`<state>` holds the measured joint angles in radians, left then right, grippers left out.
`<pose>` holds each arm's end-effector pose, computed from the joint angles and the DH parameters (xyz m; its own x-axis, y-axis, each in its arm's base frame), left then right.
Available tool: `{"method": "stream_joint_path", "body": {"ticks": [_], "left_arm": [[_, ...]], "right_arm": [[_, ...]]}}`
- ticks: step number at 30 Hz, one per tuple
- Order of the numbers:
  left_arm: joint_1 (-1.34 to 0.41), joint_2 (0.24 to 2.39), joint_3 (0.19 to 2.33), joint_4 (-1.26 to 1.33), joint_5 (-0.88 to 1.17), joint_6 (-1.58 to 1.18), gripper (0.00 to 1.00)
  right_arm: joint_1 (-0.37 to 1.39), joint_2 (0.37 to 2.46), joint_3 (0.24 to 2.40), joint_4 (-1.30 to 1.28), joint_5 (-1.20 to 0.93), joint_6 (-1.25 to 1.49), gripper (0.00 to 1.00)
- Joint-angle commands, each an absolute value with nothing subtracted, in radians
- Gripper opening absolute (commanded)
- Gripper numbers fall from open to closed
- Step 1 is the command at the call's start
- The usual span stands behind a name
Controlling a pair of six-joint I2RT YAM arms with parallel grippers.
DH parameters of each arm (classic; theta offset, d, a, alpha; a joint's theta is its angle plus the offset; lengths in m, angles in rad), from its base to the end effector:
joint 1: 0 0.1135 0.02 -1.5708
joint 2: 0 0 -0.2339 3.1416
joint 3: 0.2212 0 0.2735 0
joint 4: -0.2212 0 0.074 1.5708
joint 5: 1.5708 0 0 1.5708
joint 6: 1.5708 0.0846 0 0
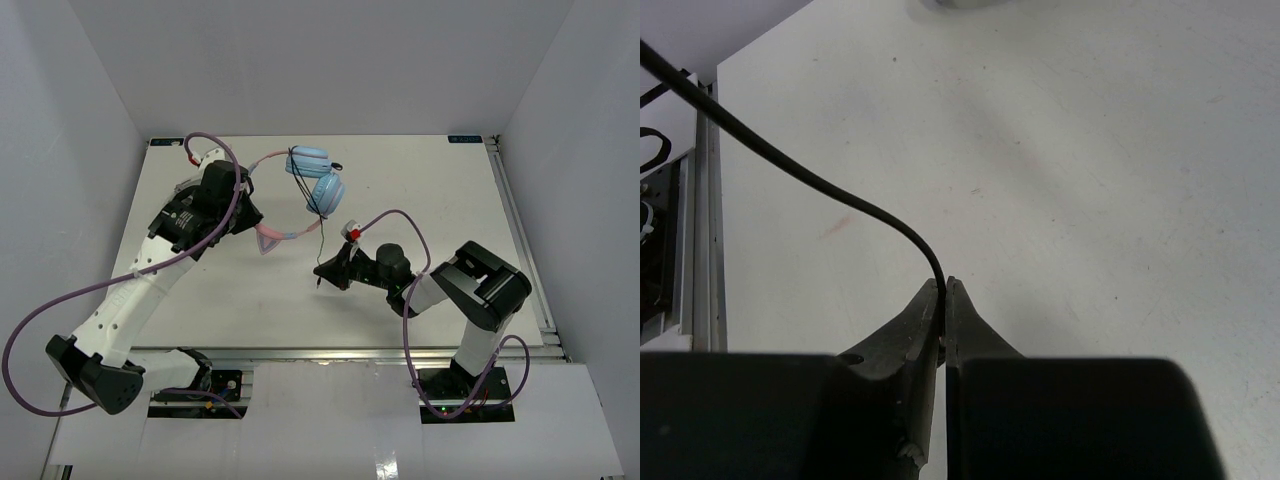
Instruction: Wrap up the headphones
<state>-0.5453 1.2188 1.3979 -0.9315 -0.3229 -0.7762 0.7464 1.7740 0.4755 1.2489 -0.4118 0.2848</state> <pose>0.2737 -0.1346 0.3342 -0.6228 -0.3992 -0.6729 -0.1997 0.9126 -0.3567 0.2326 0.2612 0.0942 -0.2922 0.0805 -0.9530 -0.8686 0.3946 0.2997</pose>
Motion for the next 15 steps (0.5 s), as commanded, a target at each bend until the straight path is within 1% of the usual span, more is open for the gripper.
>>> {"method": "stream_joint_path", "body": {"ticks": [1,12,15], "left_arm": [[-0.541,1.13,1.44,-0.845,-0.279,-0.813,0.0],[-0.541,1.119,1.468,-0.876,-0.368,-0.8,0.0],[-0.541,1.118,1.465,-0.876,-0.385,-0.756,0.0]], "right_arm": [[0.731,1.789,0.473,1.345,-0.372,0.306,0.08],[0.697,1.769,0.411,1.358,-0.332,0.304,0.08],[0.681,1.743,0.39,1.367,-0.321,0.302,0.08]]}}
